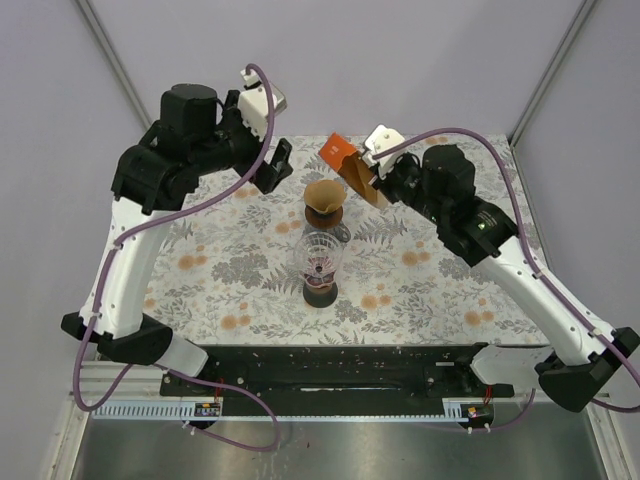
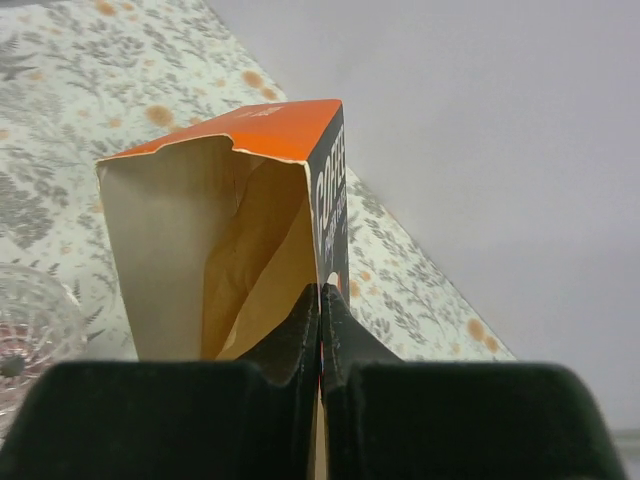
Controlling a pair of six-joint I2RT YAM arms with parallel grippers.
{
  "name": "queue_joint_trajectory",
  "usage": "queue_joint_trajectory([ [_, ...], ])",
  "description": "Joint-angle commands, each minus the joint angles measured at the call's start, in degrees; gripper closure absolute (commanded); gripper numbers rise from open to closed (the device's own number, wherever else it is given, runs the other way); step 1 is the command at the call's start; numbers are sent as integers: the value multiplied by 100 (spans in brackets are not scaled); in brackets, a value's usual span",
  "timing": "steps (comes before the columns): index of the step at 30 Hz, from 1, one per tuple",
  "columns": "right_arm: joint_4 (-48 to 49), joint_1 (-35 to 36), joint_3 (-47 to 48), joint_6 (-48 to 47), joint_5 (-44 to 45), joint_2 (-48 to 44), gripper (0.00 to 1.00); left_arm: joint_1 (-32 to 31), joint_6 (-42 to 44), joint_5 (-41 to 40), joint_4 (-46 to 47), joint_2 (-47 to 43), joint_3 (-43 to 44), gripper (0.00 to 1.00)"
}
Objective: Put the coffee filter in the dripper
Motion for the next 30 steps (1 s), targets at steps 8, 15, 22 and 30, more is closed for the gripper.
queue_joint_trajectory([
  [8,370,616,495,249,-651,460,100,-1070,-370,-691,495,353,876,1],
  [15,353,731,600,319,-317,547,100,-1482,-194,-1684,566,485,490,17],
  [22,344,784,644,372,-211,679,100,-1782,-9,-2459,697,582,296,38],
  [30,511,792,539,346,79,662,100,-1800,35,-2573,654,521,-152,61],
])
